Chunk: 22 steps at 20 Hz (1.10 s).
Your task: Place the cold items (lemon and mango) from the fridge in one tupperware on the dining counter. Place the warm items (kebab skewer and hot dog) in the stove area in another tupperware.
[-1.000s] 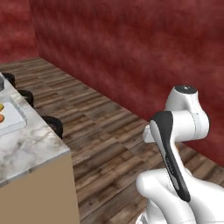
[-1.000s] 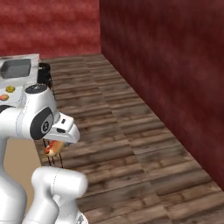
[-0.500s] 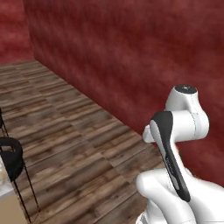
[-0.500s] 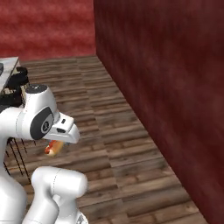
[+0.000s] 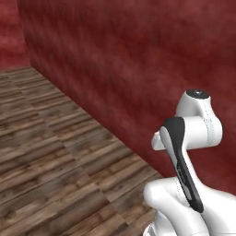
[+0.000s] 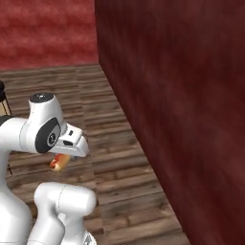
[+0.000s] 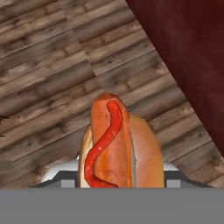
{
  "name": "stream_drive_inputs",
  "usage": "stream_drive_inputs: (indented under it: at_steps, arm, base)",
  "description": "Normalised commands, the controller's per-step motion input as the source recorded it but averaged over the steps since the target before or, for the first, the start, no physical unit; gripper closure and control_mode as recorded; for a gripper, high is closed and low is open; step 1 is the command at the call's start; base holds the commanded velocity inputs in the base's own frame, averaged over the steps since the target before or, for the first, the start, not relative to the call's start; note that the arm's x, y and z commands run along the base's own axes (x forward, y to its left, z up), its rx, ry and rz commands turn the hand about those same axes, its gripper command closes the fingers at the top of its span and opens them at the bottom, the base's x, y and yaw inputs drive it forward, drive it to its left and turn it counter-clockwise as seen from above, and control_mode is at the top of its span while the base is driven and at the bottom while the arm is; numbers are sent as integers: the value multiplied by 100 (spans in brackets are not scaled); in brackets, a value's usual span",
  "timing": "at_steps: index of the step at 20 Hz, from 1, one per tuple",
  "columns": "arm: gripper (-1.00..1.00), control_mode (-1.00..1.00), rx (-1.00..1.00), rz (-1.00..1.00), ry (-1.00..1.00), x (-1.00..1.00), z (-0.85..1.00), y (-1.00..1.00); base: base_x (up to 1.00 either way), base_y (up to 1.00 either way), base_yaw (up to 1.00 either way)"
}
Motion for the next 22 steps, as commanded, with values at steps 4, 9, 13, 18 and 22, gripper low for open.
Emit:
stream_drive_inputs:
  at_steps: [4,9,13,18,22]
  arm:
    - [100,100,0,0,0,0,0,0]
    - [100,100,0,0,0,0,0,0]
    - [100,100,0,0,0,0,0,0]
    - [100,100,0,0,0,0,0,0]
    - [100,100,0,0,0,0,0,0]
  base:
    - [100,0,28]
    - [100,-14,62]
    - [98,-30,72]
    - [82,-30,65]
    - [98,-27,58]
